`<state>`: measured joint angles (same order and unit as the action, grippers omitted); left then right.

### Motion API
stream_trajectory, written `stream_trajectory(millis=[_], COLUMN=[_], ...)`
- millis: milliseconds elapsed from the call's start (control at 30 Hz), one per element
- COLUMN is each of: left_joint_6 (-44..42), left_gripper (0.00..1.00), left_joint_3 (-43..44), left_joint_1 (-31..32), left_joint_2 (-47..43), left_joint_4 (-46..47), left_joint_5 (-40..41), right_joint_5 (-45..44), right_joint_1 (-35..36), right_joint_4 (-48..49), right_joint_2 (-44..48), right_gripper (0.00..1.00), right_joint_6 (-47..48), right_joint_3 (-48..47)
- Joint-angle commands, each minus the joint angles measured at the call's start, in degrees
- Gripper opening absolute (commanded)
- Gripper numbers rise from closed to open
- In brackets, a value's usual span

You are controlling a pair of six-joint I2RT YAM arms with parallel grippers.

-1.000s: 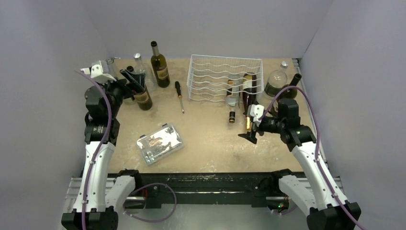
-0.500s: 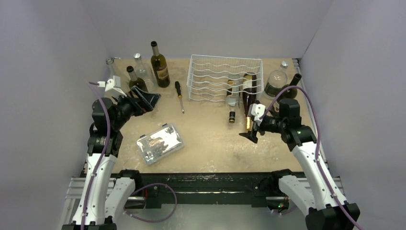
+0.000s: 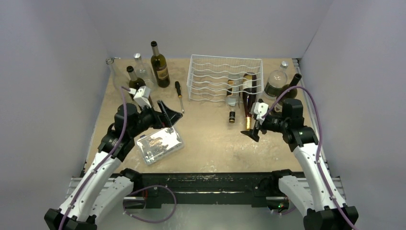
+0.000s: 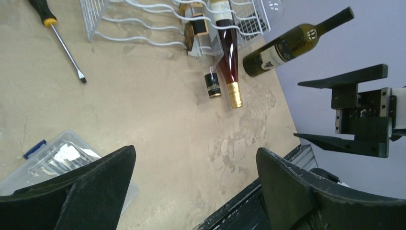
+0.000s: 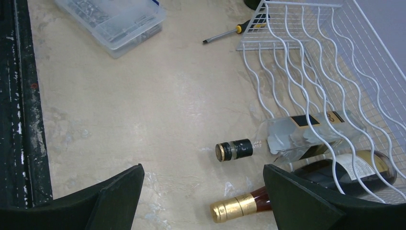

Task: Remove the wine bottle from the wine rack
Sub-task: Pick up the wine bottle from the wine rack.

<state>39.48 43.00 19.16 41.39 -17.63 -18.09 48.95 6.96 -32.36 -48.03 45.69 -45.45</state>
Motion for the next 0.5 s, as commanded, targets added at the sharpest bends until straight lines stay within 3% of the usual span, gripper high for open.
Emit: stream_trajectory(millis=[0, 467], left_joint_6=[1.7, 2.8], left_gripper=[0.97, 0.97], left_joint_3=[-1.1, 0.0], left_joint_1=[5.1, 18.3], left_joint_2=[1.6, 11.5], left_joint_4=[3.5, 9.1], left_joint_5=[4.4, 13.0], right_joint_5=[0.5, -2.0], right_joint_1=[-0.8, -1.0], right_joint_4=[1.7, 0.3], right_joint_2=[1.3, 2.1], right_gripper=[0.99, 0.99], right_joint_6=[-1.3, -5.7], right_joint_3=[0.0, -0.5])
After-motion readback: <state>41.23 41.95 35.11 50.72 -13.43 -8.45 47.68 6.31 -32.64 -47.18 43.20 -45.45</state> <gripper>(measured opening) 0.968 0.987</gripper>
